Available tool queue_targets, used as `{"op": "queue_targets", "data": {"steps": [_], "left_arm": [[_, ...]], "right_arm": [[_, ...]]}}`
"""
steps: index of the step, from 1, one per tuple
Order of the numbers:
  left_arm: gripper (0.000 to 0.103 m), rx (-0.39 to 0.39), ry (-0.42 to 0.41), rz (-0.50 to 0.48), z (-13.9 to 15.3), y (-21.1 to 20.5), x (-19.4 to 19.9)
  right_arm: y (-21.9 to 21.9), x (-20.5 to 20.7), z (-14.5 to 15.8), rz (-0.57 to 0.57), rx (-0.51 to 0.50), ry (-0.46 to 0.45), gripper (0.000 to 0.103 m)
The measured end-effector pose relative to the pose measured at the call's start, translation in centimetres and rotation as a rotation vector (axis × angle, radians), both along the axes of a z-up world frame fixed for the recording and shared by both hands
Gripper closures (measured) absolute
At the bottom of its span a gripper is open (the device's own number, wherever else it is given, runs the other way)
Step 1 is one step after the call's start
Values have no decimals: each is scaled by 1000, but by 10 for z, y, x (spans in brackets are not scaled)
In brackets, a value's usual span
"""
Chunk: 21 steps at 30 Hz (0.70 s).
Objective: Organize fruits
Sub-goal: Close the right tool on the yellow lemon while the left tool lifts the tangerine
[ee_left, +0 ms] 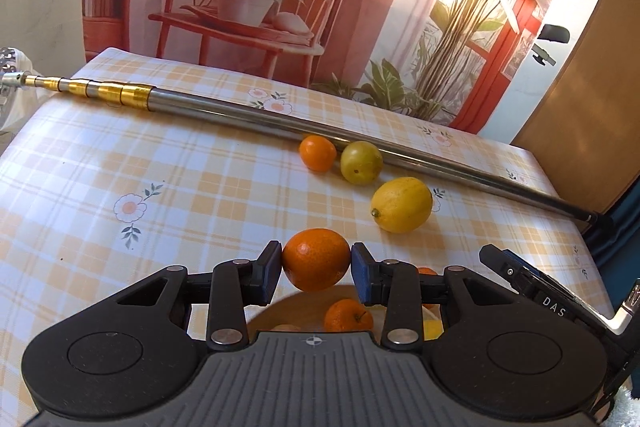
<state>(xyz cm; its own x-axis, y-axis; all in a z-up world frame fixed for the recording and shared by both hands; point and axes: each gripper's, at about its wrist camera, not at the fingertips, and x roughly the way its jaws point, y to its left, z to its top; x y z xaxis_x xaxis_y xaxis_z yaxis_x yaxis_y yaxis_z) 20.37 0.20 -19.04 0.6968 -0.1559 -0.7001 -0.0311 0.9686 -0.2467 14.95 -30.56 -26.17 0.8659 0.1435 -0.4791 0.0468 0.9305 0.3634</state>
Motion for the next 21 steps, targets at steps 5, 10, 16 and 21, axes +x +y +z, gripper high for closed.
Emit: {"op": "queue_targets", "data": {"steps": [5,10,16,21], "left_arm": [[63,-7,-14,35,0,10,-11],[63,-2,-40,44,3,17,-21],[63,-28,-80,75,7,30,-30],[63,-38,-89,90,5,37,-33]], "right_arm": [[2,1,0,-16,-12,10,50],[1,-3,4,-91,-47,28,52],[-1,-10,28,-92,-80,35,52],[1,-6,48,-102,-71,7,50]]}}
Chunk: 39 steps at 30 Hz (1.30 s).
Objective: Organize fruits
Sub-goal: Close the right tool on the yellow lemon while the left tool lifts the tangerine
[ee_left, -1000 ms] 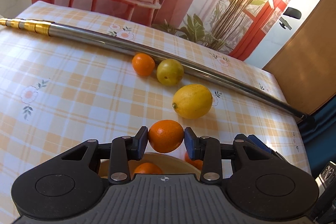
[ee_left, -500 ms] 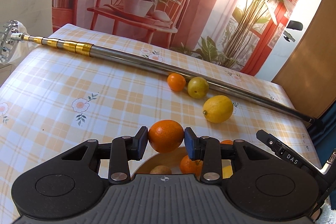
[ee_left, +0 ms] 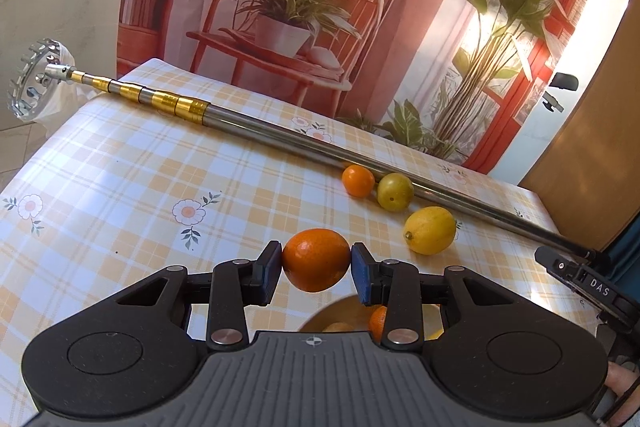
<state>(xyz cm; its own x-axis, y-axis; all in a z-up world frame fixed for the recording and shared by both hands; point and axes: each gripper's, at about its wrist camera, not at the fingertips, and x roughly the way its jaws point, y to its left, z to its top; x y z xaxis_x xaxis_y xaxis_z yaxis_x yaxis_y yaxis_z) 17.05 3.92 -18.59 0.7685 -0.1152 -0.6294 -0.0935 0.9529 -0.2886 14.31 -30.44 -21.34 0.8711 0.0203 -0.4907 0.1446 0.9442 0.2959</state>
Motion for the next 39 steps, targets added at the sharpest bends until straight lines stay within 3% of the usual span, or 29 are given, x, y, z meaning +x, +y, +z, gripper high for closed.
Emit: {"op": "queue_targets", "data": {"steps": [2,5,9,12,16,17,20,25,30,39], "left_arm": [[63,-5,1,3,-1,3,0],[63,-9,0,12,-4,8,-1],[63,3,2,49,-6,15,-2],[63,-21,14,73,-8,23,-1],[63,-17,13,83,-9,26,-1],[63,-19,15,83,-10,26,0],[63,-22,28,82,-13,26,2],[63,-21,40,86,-17,26,4],[63,-23,45,80,-19,25,6],[63,-17,59,28,-18,20,6]], "right_arm": [[7,14,2,44,-15,32,50],[31,37,6,146,-114,60,50],[68,70,4,266,-165,104,41],[91,90,-3,359,-239,160,40],[114,109,-11,394,-330,195,19],[116,112,-13,389,-343,205,18],[121,120,-24,400,-365,241,19],[121,127,-34,399,-365,290,33],[121,130,-37,410,-373,304,39],[119,127,-36,374,-349,305,41]]}}
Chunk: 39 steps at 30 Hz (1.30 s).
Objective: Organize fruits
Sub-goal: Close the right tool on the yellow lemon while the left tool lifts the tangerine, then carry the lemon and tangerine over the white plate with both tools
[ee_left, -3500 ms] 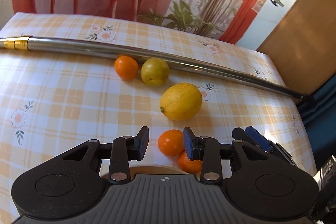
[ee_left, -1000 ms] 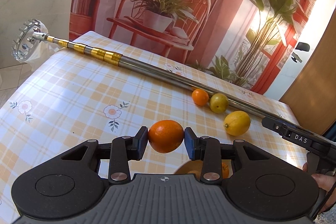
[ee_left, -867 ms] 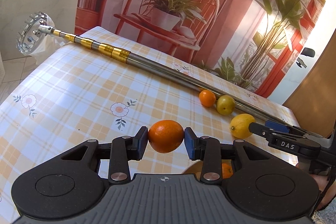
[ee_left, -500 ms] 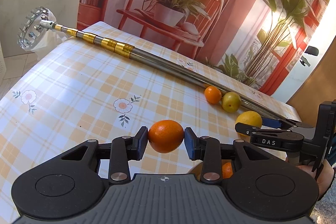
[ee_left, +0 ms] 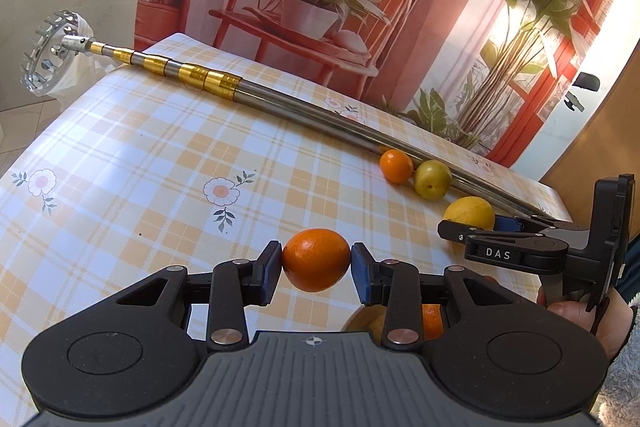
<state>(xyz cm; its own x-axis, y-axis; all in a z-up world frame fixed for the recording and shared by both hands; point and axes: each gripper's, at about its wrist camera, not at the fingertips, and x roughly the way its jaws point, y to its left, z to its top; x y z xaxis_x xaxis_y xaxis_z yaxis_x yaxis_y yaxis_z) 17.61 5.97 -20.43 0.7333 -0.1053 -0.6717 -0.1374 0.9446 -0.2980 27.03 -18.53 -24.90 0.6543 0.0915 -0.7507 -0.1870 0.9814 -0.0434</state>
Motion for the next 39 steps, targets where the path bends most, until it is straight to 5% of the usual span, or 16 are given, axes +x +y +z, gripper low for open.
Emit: {"op": "queue_targets", "data": {"steps": [14,28,33,39], "left_arm": [[63,5,-1,-145,3,-16,-14],[63,18,41,-240,7,-30,-34],[63,51,101,-360,-2,-48,-43],[63,112,167,-382,-9,-53,-47]], "right_arm": [[-24,-75,53,-93,167,-117,41],[-18,-160,71,-163,259,-167,41],[-19,-180,74,-172,271,-182,41],[-24,-194,78,-194,292,-193,41]]}}
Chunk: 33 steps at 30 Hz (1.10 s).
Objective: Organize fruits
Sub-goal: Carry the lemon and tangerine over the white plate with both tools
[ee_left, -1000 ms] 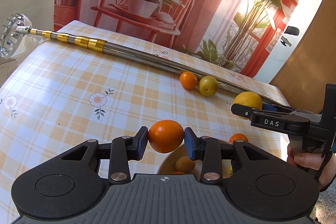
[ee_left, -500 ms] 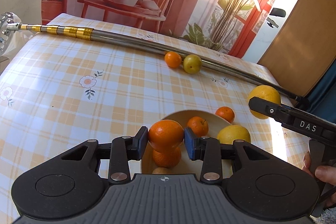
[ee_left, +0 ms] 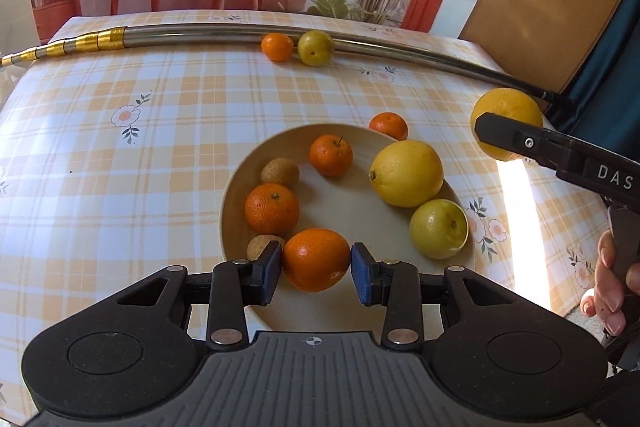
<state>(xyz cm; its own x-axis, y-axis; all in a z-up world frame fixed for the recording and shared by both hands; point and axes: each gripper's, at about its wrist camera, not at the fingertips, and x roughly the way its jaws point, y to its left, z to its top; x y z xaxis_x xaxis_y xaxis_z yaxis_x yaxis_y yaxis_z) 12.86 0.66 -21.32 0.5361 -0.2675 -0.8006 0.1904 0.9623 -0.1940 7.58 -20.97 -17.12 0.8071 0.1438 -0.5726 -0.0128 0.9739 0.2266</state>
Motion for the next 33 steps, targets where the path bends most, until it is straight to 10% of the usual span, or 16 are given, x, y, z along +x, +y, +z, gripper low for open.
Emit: {"op": "queue_targets", "data": {"steps": [9,22,33], "left_arm": [[63,16,89,30,-13,4,4],[64,155,-24,-7,-16,-8,15],[64,126,-62,-16,-20,-3,21]], "right_arm": [[2,-1,-3,11,5,0,41],[4,6,-11,12,4,33,41],[7,10,-11,23,-9,46,41]]}}
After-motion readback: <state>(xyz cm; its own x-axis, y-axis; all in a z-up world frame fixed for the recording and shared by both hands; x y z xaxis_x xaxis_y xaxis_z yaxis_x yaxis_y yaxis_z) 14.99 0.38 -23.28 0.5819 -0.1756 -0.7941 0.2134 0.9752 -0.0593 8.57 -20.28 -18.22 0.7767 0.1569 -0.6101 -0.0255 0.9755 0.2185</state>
